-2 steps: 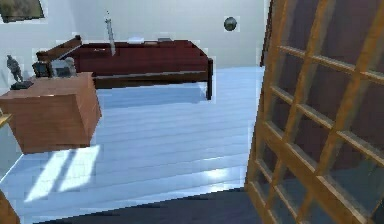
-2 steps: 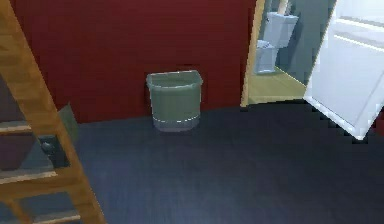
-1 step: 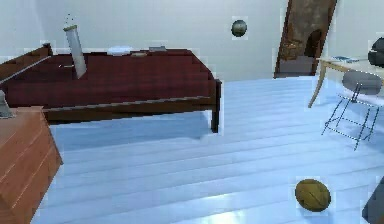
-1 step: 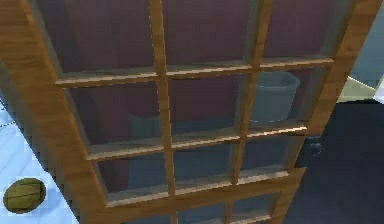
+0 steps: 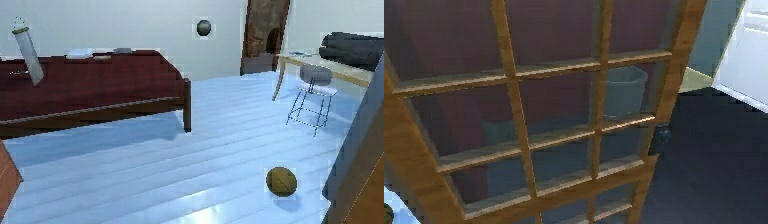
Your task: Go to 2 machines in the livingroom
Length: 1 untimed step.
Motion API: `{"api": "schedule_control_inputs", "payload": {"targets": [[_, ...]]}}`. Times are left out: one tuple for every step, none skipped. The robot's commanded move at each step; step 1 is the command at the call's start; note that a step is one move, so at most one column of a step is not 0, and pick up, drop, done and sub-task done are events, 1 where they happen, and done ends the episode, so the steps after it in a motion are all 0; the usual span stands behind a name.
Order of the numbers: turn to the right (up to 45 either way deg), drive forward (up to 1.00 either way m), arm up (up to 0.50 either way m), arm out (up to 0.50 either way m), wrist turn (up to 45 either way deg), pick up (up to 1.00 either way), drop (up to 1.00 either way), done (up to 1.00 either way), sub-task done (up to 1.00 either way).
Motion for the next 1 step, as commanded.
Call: {"api": "schedule_control_inputs", "payload": {"targets": [[0.0, 0.35, 0.00, 0.00, 0.0, 0.00, 0.00, 0.00, 0.00]]}}
